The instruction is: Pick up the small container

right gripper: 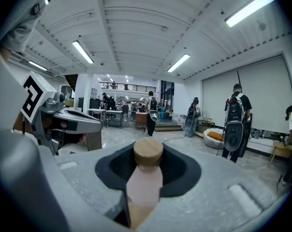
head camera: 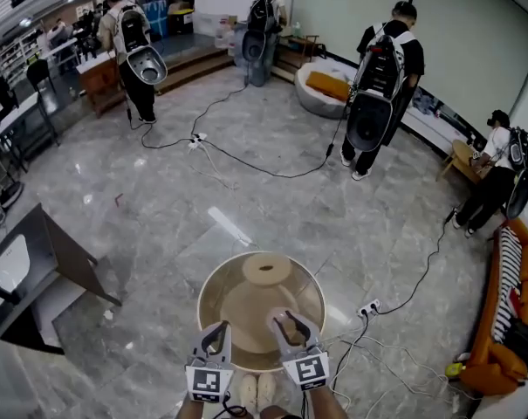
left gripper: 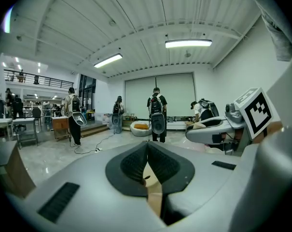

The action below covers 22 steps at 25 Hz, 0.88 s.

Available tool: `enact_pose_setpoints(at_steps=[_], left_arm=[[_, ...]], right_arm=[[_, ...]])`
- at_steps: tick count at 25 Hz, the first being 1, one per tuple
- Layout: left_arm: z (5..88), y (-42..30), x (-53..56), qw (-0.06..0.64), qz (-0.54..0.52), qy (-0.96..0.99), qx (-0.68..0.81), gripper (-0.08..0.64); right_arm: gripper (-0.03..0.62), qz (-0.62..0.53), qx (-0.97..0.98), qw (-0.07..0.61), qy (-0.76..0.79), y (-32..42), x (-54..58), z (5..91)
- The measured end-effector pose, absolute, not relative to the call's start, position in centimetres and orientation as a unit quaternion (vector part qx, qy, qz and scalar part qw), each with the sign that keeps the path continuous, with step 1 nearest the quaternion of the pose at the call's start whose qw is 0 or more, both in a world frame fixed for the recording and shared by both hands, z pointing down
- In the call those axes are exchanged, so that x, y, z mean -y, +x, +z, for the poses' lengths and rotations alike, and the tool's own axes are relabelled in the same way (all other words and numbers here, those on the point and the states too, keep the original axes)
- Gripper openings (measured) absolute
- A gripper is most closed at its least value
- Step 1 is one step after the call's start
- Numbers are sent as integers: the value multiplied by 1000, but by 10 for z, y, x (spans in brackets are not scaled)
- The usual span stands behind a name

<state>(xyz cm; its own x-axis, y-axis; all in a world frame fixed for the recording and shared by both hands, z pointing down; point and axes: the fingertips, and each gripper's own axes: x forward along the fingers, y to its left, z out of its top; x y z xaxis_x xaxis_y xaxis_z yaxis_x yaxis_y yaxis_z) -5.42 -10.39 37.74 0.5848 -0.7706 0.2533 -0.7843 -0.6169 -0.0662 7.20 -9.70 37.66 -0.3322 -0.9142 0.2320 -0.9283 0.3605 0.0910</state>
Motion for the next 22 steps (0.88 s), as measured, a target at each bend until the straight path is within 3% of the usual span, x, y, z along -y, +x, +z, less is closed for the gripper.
enact_pose_setpoints(at_steps=[22], left_arm=[[328,-65,8,5,117,902,415,18]], right_arm=[[123,10,793,120,597,80,-26,322]])
